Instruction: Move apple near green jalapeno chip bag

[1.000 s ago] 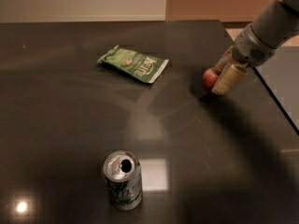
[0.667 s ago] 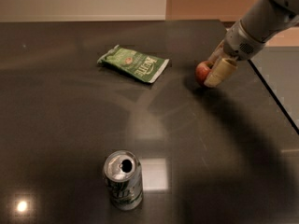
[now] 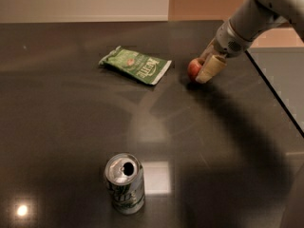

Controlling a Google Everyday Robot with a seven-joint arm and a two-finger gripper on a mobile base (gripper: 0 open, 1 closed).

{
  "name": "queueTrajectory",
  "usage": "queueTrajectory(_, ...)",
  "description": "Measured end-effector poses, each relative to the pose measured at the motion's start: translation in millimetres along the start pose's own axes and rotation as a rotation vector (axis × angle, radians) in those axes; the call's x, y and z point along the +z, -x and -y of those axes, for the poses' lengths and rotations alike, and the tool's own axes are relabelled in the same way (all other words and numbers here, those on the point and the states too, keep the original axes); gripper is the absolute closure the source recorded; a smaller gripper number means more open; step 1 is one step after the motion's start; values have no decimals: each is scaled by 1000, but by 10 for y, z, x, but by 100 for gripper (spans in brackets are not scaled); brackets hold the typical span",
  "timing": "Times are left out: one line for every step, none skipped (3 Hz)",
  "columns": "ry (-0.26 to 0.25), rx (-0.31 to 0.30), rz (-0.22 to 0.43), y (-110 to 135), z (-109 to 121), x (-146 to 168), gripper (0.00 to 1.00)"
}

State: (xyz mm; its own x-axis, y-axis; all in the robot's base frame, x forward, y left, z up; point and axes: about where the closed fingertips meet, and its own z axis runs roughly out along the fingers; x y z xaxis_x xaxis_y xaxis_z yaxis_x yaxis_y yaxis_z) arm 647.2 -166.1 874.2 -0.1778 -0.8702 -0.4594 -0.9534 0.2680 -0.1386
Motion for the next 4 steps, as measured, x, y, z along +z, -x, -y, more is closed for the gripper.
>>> queueTrajectory(24, -22, 20, 291, 93, 287, 100)
queueTrajectory(31, -22, 25, 349, 125, 349, 100)
queueTrajectory(36, -25, 31, 413, 145, 390, 88)
queueTrajectory(40, -27, 34, 461, 157, 425, 64)
